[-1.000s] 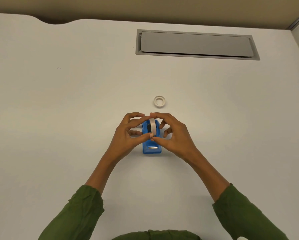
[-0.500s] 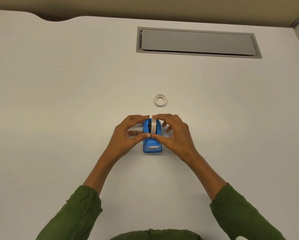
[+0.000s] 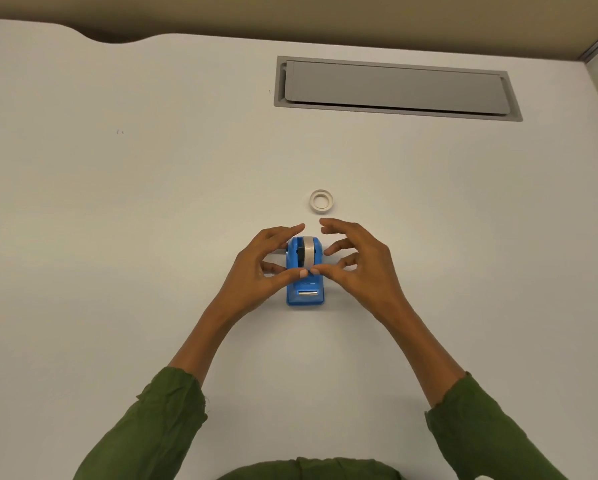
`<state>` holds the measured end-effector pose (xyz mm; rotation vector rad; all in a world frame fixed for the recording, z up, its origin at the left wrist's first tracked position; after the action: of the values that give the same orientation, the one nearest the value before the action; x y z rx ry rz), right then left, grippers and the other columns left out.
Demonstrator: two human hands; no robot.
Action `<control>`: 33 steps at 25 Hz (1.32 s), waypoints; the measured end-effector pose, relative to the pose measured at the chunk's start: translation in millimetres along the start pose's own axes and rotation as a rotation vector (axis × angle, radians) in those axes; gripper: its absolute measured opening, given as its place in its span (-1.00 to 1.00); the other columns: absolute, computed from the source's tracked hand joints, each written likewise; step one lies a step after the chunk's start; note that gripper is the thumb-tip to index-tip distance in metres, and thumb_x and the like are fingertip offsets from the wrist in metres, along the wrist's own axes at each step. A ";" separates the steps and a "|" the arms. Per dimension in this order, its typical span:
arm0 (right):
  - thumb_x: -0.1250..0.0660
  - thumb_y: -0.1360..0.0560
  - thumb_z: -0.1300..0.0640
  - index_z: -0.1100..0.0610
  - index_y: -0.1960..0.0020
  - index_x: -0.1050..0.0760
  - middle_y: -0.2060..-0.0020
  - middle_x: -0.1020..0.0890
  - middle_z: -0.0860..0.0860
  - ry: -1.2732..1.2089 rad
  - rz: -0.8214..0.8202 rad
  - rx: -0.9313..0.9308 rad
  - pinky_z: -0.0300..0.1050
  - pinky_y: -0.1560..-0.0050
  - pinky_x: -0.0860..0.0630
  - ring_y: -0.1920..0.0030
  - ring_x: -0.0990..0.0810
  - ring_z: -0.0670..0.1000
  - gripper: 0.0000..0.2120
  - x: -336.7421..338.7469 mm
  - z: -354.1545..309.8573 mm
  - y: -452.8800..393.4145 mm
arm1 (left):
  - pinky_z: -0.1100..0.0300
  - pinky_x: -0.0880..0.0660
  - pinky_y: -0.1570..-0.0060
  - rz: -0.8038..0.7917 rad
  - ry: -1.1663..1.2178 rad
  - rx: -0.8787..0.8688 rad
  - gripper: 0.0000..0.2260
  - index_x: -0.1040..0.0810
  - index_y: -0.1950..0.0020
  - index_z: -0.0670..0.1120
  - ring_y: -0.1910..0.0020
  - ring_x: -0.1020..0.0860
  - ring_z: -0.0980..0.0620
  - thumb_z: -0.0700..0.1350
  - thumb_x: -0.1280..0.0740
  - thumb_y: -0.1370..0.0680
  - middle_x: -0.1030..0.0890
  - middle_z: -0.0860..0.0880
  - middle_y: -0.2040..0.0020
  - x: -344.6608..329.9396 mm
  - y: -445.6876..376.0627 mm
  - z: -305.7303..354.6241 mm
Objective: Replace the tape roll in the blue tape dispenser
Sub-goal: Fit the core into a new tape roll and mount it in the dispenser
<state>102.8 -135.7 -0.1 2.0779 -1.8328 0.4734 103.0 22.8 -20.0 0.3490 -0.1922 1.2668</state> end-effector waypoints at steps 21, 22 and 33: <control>-0.44 -0.41 0.18 0.09 0.08 -0.65 0.17 -0.68 0.02 0.189 0.101 0.142 -0.28 0.30 -0.51 0.28 -0.56 -0.12 -0.91 0.7 -24.0 -6.2 | 0.25 -0.50 0.09 0.026 -0.010 0.044 -0.58 -0.48 -0.27 0.06 -0.17 -0.46 0.03 -0.06 -0.43 -0.42 -0.47 -0.02 -0.23 -1.3 -5.6 -8.1; -0.44 -0.41 0.18 0.10 0.08 -0.65 0.17 -0.68 0.03 0.191 0.100 0.142 -0.28 0.30 -0.51 0.28 -0.56 -0.12 -0.91 0.5 -24.5 -6.9 | 0.25 -0.50 0.09 0.027 -0.014 0.044 -0.58 -0.47 -0.28 0.07 -0.17 -0.46 0.03 -0.05 -0.42 -0.43 -0.47 -0.02 -0.23 -1.6 -5.3 -8.5; -0.42 -0.43 0.13 0.10 0.04 -0.65 0.14 -0.63 0.03 0.315 0.098 0.180 -0.01 0.30 -0.55 0.27 -0.58 -0.03 -0.88 -1.0 -27.5 -2.9 | 0.29 -0.53 0.11 0.030 0.007 0.007 -0.57 -0.47 -0.27 0.08 -0.15 -0.48 0.04 -0.04 -0.43 -0.42 -0.49 0.00 -0.22 -1.3 -2.6 -6.0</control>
<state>104.7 -122.0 23.9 1.8946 -1.7621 0.9637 104.7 23.1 -26.4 0.3485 -0.1874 1.2988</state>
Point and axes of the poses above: each hand's wrist, its own y-axis away from the middle knuckle, its own x-axis out of the back of the hand, z = x × y, the point moved 7 cm from there along -y, towards the middle knuckle
